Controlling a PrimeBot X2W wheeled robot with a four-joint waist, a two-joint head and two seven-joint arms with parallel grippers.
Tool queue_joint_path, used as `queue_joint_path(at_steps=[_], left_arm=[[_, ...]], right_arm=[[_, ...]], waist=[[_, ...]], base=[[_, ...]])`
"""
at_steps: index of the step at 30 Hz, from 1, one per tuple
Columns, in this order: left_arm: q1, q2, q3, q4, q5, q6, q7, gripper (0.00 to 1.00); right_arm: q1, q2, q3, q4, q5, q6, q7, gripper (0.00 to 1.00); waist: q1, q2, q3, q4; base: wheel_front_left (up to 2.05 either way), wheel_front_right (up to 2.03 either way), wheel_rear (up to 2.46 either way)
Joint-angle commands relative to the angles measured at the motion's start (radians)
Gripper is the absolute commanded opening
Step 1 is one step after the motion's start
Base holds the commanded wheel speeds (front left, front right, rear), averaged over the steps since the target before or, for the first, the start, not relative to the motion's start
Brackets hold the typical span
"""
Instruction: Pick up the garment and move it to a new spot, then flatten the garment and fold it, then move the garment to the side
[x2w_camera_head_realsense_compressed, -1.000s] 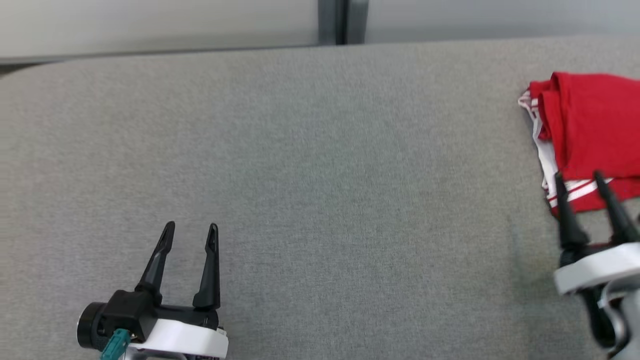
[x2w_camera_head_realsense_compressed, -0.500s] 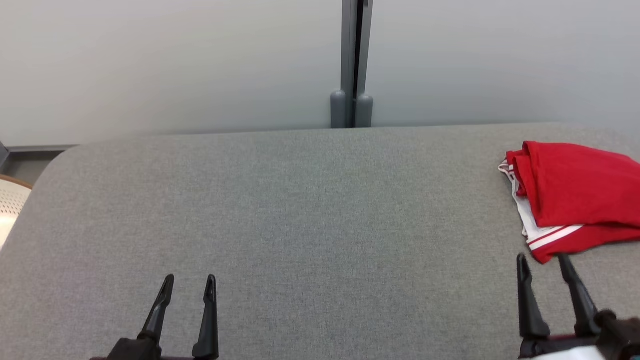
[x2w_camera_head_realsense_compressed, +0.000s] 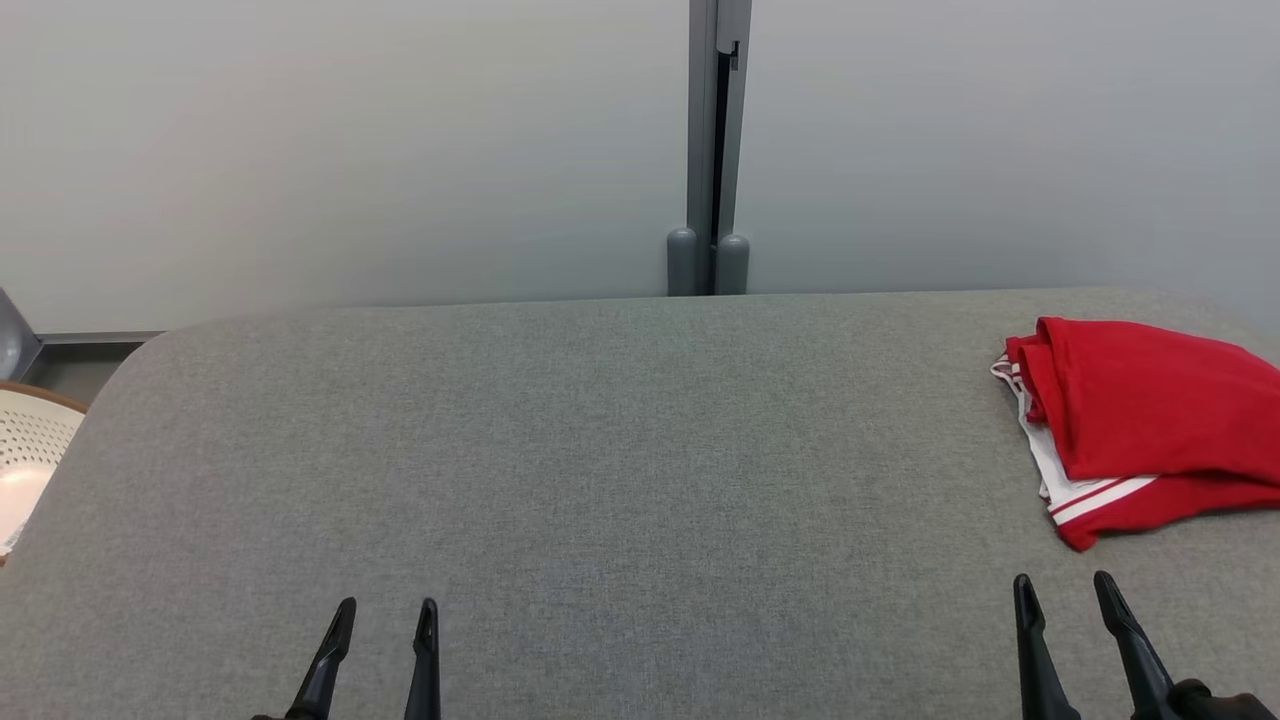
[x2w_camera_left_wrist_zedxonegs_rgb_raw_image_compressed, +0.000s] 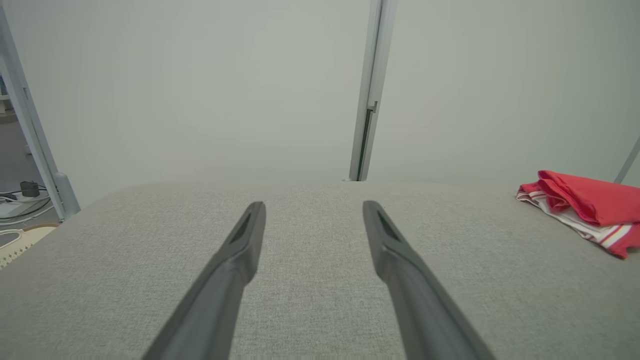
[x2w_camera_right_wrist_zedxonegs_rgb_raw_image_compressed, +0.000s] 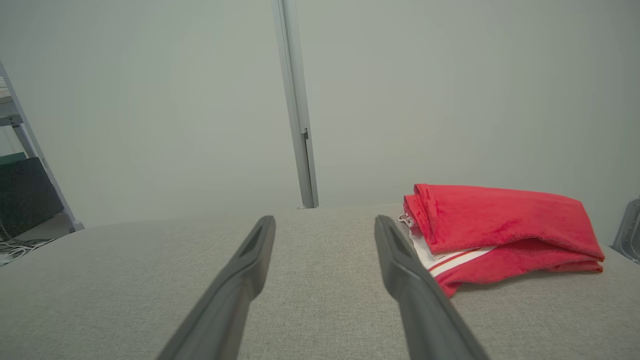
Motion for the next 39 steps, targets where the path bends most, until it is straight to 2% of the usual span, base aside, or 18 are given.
queue_joint_path(at_steps=[1, 2, 3, 5, 24, 39], left_arm=[[0.003, 0.003, 0.0, 0.004, 0.005, 0.004, -0.001, 1.0], [0.001, 0.003, -0.002, 0.006, 0.002, 0.005, -0.001, 1.0], [0.001, 0.0, -0.002, 0.009, -0.001, -0.001, 0.0, 0.0], [0.006, -0.002, -0.004, 0.028, -0.004, -0.001, 0.001, 0.0], [-0.077, 0.015, 0.032, 0.066, -0.374, -0.035, 0.076, 0.0], [-0.13, 0.023, 0.058, 0.091, -0.595, -0.056, 0.124, 0.0]], right_arm=[[0.013, 0.0, -0.004, -0.007, 0.007, 0.0, -0.005, 1.0], [0.015, 0.0, -0.004, -0.009, 0.006, 0.0, -0.005, 1.0], [0.008, 0.001, 0.0, 0.0, 0.008, 0.0, 0.0, 0.0], [0.013, 0.004, 0.004, 0.018, 0.009, 0.0, 0.003, 0.0], [-0.066, -0.015, -0.01, 0.051, 0.383, 0.0, 0.075, 0.0], [-0.115, -0.022, -0.023, 0.074, 0.605, 0.0, 0.123, 0.0]], waist=[[0.0, -0.0001, -0.001, 0.003], [0.0, -0.0001, -0.002, 0.005], [0.0, -0.0001, -0.001, 0.004], [0.0, -0.0001, -0.002, 0.004], [0.0, -0.0001, 0.013, 0.002], [0.0, -0.0001, 0.024, 0.0]], base=[[0.0, 0.0, 0.0], [0.0, 0.0, 0.0], [0.0, 0.0, 0.0], [0.0, 0.0, 0.0], [0.0, 0.0, 0.0], [0.0, 0.0, 0.0]])
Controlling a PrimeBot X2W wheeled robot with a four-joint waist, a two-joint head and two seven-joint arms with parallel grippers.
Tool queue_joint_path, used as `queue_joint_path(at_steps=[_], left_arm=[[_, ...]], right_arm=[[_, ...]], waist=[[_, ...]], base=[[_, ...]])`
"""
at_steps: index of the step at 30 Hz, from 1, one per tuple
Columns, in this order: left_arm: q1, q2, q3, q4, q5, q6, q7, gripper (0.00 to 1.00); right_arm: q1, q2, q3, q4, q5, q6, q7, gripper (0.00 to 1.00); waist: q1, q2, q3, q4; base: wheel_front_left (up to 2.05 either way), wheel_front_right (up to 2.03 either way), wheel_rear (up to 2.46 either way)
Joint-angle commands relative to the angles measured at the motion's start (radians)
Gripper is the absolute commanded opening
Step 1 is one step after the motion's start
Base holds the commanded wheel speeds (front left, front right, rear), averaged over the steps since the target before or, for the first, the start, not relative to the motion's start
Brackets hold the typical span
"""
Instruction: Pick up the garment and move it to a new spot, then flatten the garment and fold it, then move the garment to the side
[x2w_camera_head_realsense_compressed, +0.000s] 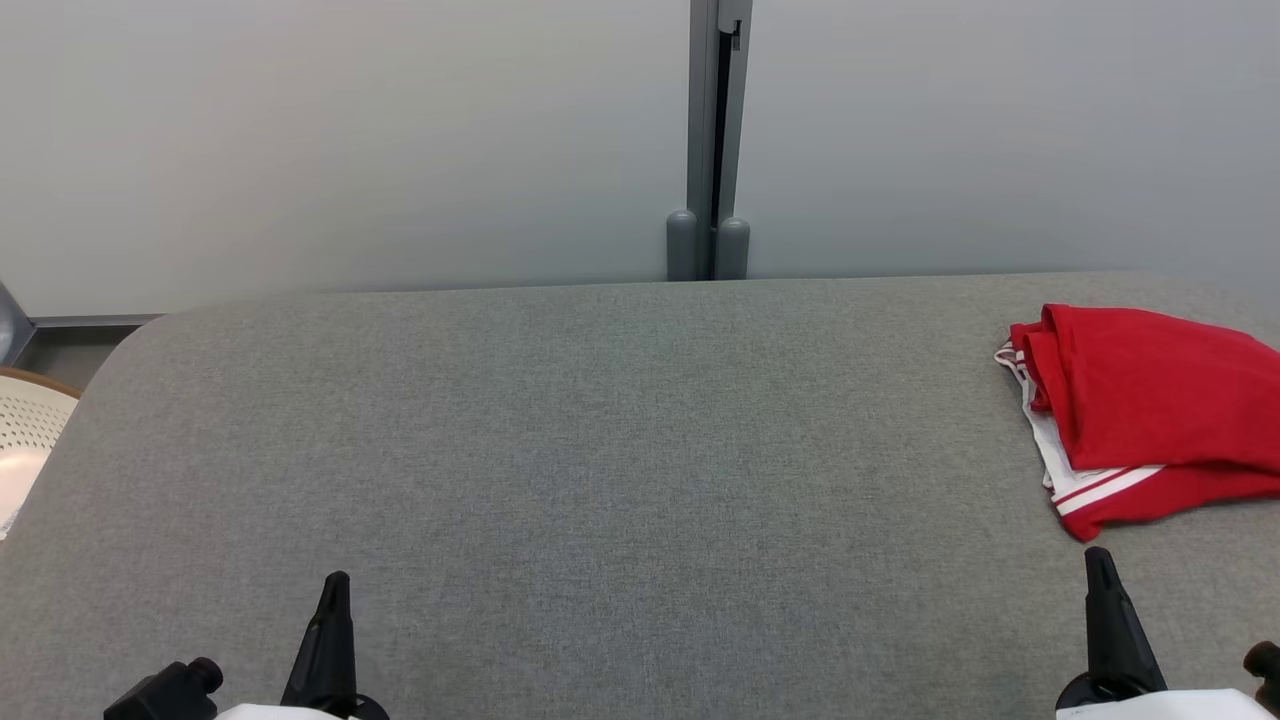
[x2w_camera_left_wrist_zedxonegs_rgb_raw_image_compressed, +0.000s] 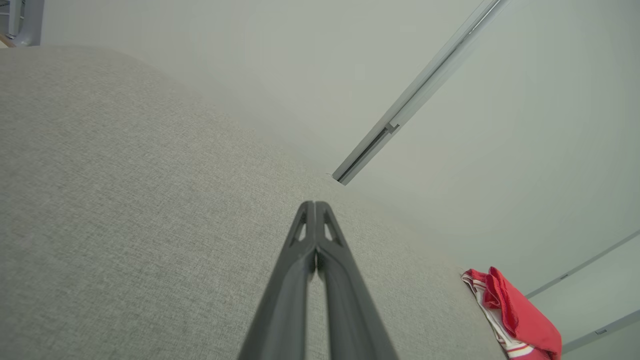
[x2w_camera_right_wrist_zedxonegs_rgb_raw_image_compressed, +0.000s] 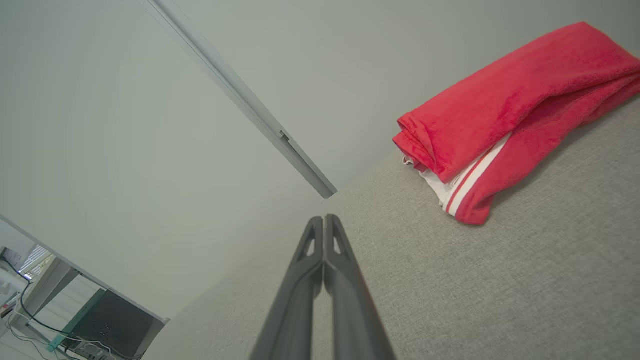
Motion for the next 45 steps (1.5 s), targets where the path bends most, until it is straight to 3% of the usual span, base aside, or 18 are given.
queue_joint_path(at_steps=[1, 20, 45], left_arm=[[-0.034, 0.01, 0.009, -0.009, -0.037, -0.007, 0.005, 0.0], [-0.092, 0.014, 0.046, 0.016, -0.293, -0.032, 0.068, 0.0], [-0.15, 0.015, 0.086, 0.043, -0.539, -0.056, 0.133, 0.0]], right_arm=[[-0.029, -0.01, -0.004, -0.006, 0.038, 0.0, 0.008, 0.0], [-0.087, -0.014, -0.026, 0.021, 0.295, 0.0, 0.07, 0.0], [-0.141, -0.014, -0.054, 0.047, 0.541, 0.0, 0.135, 0.0]], waist=[[0.0, 0.0, 0.001, 0.0], [0.0, 0.0, 0.017, -0.003], [0.0, 0.0, 0.035, -0.006]], base=[[0.0, 0.0, 0.0], [0.0, 0.0, 0.0], [0.0, 0.0, 0.0]])
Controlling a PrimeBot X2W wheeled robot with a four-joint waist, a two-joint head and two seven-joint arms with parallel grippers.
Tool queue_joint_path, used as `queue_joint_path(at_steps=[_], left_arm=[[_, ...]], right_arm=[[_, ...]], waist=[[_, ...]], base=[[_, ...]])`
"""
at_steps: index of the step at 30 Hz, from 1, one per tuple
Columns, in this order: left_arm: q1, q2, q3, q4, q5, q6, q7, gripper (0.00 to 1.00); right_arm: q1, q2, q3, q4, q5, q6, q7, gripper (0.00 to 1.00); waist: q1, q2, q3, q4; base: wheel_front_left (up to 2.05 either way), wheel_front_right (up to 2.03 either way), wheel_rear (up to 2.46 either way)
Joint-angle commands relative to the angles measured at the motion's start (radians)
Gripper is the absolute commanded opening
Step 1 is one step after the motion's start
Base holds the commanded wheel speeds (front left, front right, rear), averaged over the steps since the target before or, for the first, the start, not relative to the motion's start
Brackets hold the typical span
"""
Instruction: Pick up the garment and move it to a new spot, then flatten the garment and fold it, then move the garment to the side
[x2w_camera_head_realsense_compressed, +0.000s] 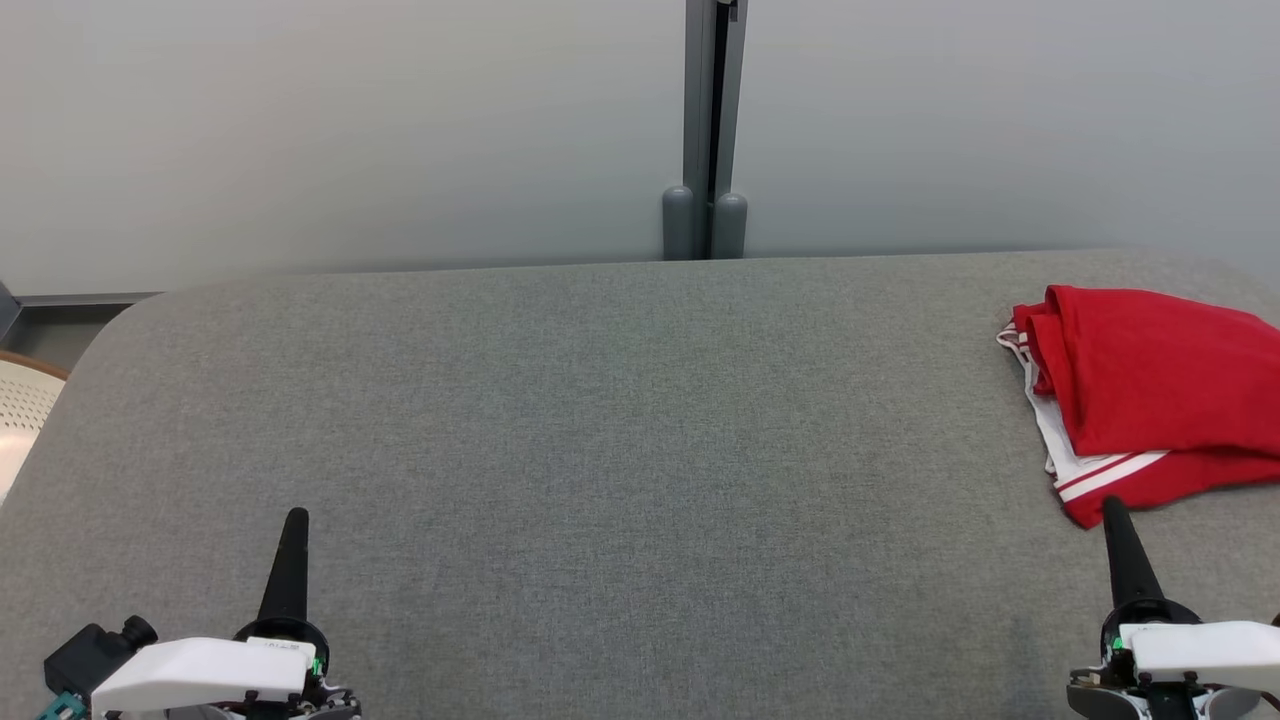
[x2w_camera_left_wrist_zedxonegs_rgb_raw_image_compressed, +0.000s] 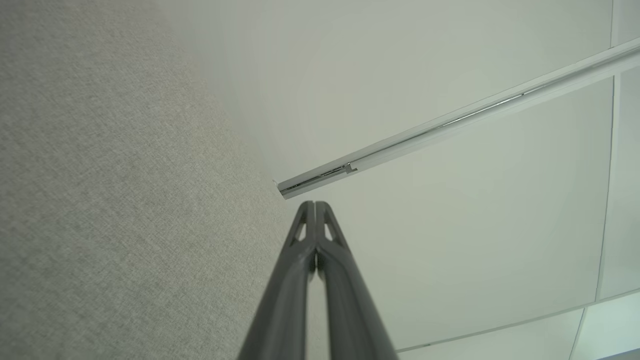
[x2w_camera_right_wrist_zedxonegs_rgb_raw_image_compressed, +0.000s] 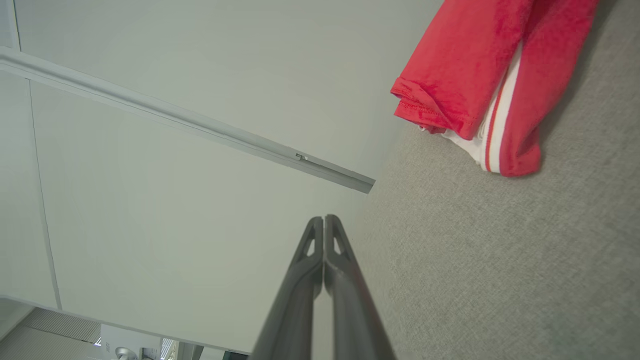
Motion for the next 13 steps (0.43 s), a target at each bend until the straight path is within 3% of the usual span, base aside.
queue_joint_path(at_steps=[1, 13], left_arm=[[-0.024, 0.005, 0.008, -0.002, -0.021, -0.005, 0.004, 0.0], [-0.051, 0.004, 0.026, 0.009, -0.124, -0.016, 0.033, 0.0]], right_arm=[[-0.017, -0.007, -0.006, -0.003, 0.023, 0.0, 0.007, 0.0], [-0.041, -0.006, -0.018, 0.009, 0.125, 0.0, 0.035, 0.0]], waist=[[0.0, -0.0001, 0.001, 0.0], [0.0, -0.0001, 0.01, -0.002]], base=[[0.0, 0.0, 0.0], [0.0, 0.0, 0.0]])
